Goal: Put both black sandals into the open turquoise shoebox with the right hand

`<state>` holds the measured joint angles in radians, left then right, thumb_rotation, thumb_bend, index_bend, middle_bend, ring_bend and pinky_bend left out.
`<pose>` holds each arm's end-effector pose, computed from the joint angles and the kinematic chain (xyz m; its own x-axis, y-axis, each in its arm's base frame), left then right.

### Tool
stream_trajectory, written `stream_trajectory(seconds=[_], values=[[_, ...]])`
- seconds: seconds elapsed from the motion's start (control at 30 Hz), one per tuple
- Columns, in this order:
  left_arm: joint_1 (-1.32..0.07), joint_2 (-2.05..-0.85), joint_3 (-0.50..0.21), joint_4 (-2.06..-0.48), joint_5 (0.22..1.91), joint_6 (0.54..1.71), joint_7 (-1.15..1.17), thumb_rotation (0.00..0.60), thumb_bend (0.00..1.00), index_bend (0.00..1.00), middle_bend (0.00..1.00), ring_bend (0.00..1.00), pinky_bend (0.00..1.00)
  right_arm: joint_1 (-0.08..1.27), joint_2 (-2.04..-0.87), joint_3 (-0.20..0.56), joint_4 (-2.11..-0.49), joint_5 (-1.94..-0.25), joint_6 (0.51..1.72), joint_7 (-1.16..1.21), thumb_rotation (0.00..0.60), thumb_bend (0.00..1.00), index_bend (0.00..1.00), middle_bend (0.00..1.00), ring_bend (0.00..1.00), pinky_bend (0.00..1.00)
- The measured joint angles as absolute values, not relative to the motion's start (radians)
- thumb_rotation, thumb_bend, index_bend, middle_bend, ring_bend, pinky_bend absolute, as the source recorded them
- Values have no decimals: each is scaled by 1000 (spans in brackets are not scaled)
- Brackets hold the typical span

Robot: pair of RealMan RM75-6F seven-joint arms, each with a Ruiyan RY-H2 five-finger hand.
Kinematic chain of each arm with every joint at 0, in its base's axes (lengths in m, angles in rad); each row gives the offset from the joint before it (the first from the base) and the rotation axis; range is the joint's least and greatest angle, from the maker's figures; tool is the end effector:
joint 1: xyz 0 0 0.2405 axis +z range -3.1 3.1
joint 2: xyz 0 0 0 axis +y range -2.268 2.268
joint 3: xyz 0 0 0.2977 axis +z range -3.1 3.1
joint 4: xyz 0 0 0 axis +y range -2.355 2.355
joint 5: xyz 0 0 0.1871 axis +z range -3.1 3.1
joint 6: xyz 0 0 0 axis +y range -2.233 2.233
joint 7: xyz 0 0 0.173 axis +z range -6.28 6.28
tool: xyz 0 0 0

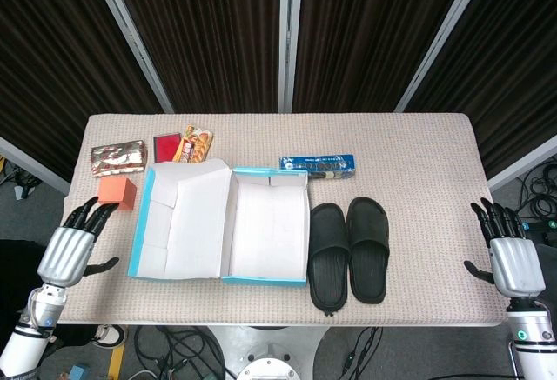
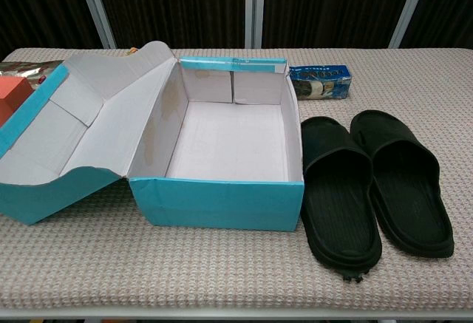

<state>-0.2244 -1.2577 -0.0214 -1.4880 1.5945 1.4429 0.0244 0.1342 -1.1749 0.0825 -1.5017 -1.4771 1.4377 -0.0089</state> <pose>-0.3108 0.2514 0.1412 0.4217 0.0122 0.9066 0.8842 -0.2270 -0.4082 -0.3491 -0.2361 0.1884 0.4470 0.0089 0.8945 -0.8942 -0.0214 0.4471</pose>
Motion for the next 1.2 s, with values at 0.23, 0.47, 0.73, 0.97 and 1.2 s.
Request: stream_trajectory(seconds=[0.23,0.47,0.73,0.97,1.2], values=[[-221,-1263,-19,-1479,1589,1442,18,600,0,96,144,41,172,135,-1178,83,-1492,-1473,1433,-4,600,0,0,22,0,66],[-226,-1260,-20,-1482,1586,1431,17,600,0,96,144,41,172,142,-1168,85,-1510,-1476,1425,-5,600,0,0,37,0,78],[-228,-1233,-15,-1506,1574,1409,17,600,0,96,144,41,171,187,-1119,99,-1558,-1480,1363,-20,600,0,0,68,0,103],[-223,-1235,-12,-1504,1592,1429,0,600,0,96,144,41,171,289,-1034,112,-1637,-1466,1166,19,600,0,0,72,0,148],[-227,-1221,-4,-1497,1611,1431,-41,600,0,96,144,41,166,463,-968,145,-1724,-1384,859,80,600,0,0,75,0,163]])
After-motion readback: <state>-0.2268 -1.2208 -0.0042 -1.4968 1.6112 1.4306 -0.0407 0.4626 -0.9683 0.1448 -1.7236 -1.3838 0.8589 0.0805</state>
